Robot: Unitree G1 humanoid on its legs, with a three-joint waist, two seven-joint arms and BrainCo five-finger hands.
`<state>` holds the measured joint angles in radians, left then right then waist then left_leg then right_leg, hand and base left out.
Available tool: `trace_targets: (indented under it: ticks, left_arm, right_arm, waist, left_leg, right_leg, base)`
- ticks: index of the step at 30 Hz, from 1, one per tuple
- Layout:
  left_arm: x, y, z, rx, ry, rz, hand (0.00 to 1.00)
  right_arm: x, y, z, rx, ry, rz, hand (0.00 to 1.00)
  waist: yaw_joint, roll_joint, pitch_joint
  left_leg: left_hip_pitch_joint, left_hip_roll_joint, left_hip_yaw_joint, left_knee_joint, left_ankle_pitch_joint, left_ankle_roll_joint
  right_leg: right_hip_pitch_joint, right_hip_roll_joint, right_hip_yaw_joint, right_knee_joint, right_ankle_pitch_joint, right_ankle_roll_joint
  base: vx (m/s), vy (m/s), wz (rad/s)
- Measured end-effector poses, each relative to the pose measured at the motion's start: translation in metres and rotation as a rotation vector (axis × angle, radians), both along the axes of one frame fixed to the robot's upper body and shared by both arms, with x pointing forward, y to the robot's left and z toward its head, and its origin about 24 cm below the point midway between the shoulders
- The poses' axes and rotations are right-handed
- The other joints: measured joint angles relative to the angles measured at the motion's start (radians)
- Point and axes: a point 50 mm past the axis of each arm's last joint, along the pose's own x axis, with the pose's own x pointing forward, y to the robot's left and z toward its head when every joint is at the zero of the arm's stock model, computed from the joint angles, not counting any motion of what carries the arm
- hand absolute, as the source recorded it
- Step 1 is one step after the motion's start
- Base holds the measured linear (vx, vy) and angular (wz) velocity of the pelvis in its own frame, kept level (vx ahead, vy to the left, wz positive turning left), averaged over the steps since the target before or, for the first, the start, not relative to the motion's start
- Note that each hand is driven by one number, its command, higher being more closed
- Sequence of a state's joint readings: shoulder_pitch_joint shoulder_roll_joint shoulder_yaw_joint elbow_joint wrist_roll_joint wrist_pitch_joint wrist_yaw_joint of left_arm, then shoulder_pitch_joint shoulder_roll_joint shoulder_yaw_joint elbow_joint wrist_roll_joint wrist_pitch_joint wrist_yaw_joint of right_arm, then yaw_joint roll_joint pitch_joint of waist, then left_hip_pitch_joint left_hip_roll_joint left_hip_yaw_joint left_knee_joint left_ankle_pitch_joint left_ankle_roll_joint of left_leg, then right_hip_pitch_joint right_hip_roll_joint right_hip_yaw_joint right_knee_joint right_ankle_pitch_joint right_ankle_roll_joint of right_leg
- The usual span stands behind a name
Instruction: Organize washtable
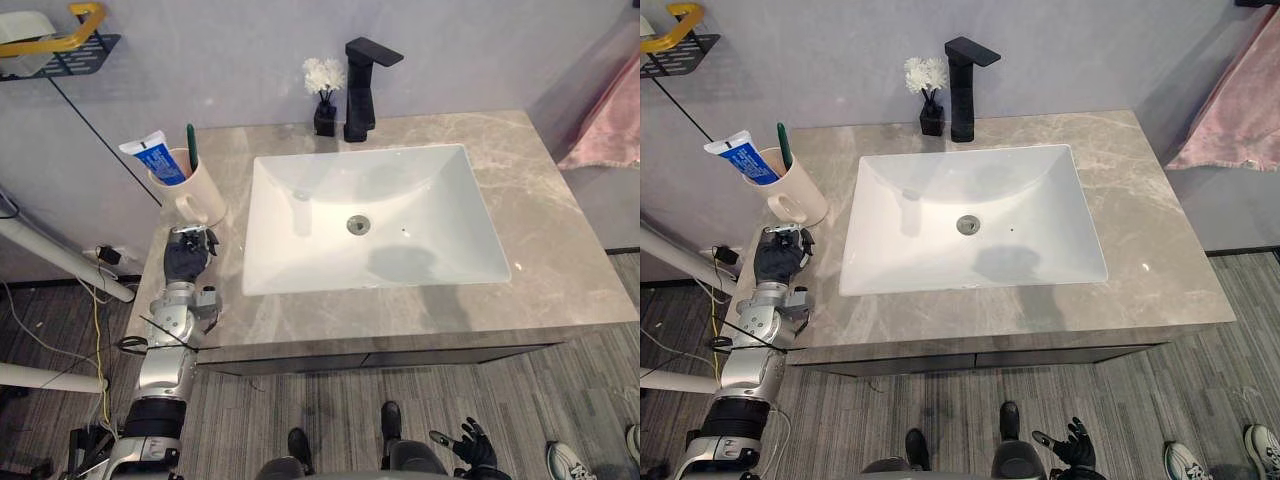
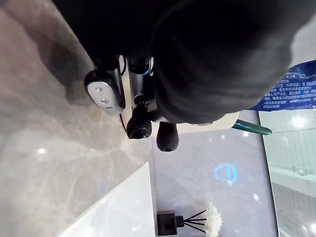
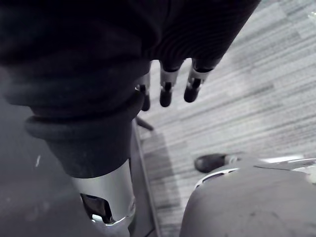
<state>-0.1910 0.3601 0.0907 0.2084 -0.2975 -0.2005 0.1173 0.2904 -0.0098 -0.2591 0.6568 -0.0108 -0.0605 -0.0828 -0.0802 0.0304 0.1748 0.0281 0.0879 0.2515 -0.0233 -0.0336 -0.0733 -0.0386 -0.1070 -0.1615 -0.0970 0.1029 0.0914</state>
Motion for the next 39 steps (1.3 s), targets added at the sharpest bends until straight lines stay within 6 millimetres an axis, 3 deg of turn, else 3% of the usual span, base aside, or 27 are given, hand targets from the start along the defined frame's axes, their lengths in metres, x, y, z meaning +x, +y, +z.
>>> trace_targets:
  ticks: [17,30,34,39]
  left_arm:
    - [0.02,0.004,0.017,0.047,-0.03,0.026,1.0]
    - [0.02,0.002,0.016,0.049,-0.027,0.018,1.0]
    - [0.017,-0.01,0.015,0.054,-0.031,-0.028,1.0]
    - [0.01,-0.032,0.028,0.048,-0.109,-0.108,1.0]
  right_arm:
    - [-0.001,-0.004,0.001,-0.009,-0.002,-0.017,0.0]
    - [-0.001,-0.004,0.001,-0.008,-0.001,-0.016,0.0]
    - [-0.001,-0.005,0.001,-0.01,-0.002,-0.013,0.0]
    - [0.0,-0.009,0.001,-0.018,0.001,-0.008,0.0]
  waist:
    - [-0.016,0.019,0.011]
    - [-0.017,0.02,0.011]
    - [-0.016,0.022,0.01]
    - [-0.016,0.032,0.009]
  left_leg:
    - [0.0,0.004,0.009,0.002,-0.001,0.0]
    - [0.003,0.006,0.001,0.005,-0.001,0.0]
    - [0.014,0.004,-0.006,0.006,-0.001,0.0]
    - [0.02,-0.003,-0.04,0.014,0.002,0.004]
  right_leg:
    - [-0.003,0.002,0.008,0.0,0.002,-0.001]
    - [0.004,-0.002,0.001,0.0,0.002,-0.001]
    - [0.021,-0.006,-0.007,0.0,0.001,-0.001]
    - [0.052,-0.016,-0.045,0.0,0.0,0.0]
  base:
    - [0.0,0.0,0.0]
    - [0.0,-0.002,0.01]
    - [-0.01,0.0,0.06]
    - [-0.04,0.003,0.21]
